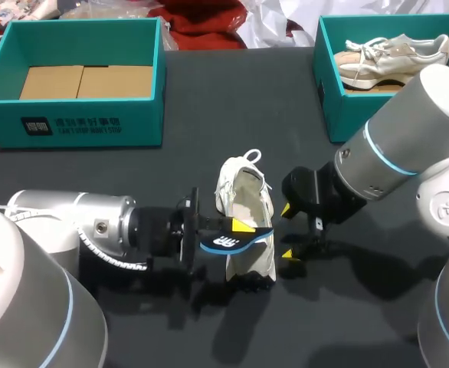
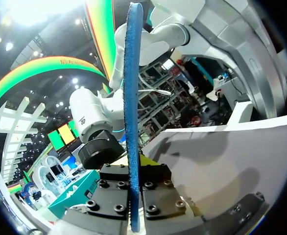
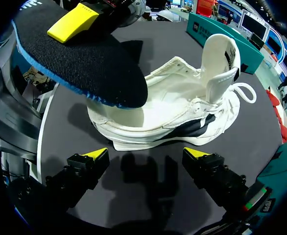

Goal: Take the shoe out of the shoebox, open the shoe tongue, remove and reinsert the insole, then place the shoe into the shoebox

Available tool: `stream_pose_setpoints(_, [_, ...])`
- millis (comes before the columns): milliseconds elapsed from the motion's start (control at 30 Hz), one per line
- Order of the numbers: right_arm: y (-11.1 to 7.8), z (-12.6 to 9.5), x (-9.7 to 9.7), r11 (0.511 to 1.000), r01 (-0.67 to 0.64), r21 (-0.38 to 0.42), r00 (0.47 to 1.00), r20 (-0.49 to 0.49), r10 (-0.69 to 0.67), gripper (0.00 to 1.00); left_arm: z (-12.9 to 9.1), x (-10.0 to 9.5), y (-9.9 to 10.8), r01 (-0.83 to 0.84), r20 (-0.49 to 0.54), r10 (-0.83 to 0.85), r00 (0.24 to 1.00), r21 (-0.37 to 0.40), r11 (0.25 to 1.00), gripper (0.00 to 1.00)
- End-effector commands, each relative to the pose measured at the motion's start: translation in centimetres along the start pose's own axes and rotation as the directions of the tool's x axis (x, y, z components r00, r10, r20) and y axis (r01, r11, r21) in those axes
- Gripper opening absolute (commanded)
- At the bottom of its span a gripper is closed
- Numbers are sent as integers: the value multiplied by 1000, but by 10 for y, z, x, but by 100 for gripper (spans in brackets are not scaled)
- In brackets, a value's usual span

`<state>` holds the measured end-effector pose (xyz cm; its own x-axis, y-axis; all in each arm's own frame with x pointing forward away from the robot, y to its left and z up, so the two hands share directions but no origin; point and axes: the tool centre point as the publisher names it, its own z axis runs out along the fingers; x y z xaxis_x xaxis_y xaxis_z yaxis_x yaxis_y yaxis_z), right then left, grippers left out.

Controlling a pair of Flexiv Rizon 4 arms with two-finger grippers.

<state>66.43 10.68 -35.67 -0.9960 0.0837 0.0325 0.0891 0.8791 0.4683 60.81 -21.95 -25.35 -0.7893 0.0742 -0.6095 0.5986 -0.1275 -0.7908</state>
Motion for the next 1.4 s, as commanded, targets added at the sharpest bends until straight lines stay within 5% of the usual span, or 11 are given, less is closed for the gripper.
stream_pose_setpoints(33, [0, 1, 1, 1000, 0, 0, 1000, 2, 0, 100, 2, 0, 2, 0, -1, 0, 1000, 1, 1000, 0])
stream_pose_setpoints(633, [0, 1, 1, 1000, 0, 0, 1000, 2, 0, 100, 2, 0, 2, 0, -1, 0, 1000, 1, 1000, 0])
stream_pose_setpoints(867, [0, 1, 1, 1000, 0, 0, 1000, 2, 0, 100, 0, -3, -13, -67, 7, 67, 998, 2, 998, 0])
stream_pose_setpoints(1400, [0, 1, 1, 1000, 0, 0, 1000, 2, 0, 100, 8, 5, 2, -46, 32, 46, 998, 21, 999, 0])
